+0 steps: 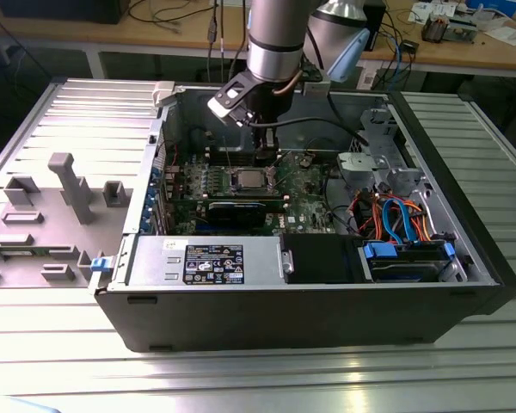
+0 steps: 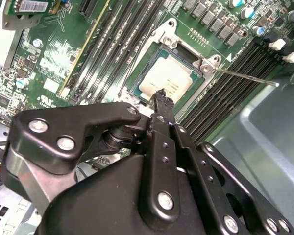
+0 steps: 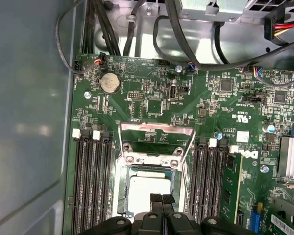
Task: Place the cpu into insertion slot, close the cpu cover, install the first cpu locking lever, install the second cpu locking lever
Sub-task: 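Close the cpu cover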
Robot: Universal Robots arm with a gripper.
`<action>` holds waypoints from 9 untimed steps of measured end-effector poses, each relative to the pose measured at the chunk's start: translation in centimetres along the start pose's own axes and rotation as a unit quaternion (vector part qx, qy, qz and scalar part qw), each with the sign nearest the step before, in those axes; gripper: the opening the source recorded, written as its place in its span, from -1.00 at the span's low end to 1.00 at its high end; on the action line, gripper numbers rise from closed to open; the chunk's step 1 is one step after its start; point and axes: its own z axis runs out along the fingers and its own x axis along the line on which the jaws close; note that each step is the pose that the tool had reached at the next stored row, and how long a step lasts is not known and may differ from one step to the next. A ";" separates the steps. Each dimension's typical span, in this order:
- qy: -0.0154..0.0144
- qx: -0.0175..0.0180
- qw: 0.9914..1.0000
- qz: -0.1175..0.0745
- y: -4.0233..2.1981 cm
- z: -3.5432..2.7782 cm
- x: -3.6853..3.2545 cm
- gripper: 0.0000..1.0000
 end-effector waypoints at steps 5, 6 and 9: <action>0.000 0.000 1.000 0.000 0.28 -0.01 -0.22 -0.79; 0.000 0.000 1.000 0.000 0.29 -0.02 -0.24 -0.79; 0.000 0.000 1.000 0.000 0.39 -0.34 -0.28 -0.79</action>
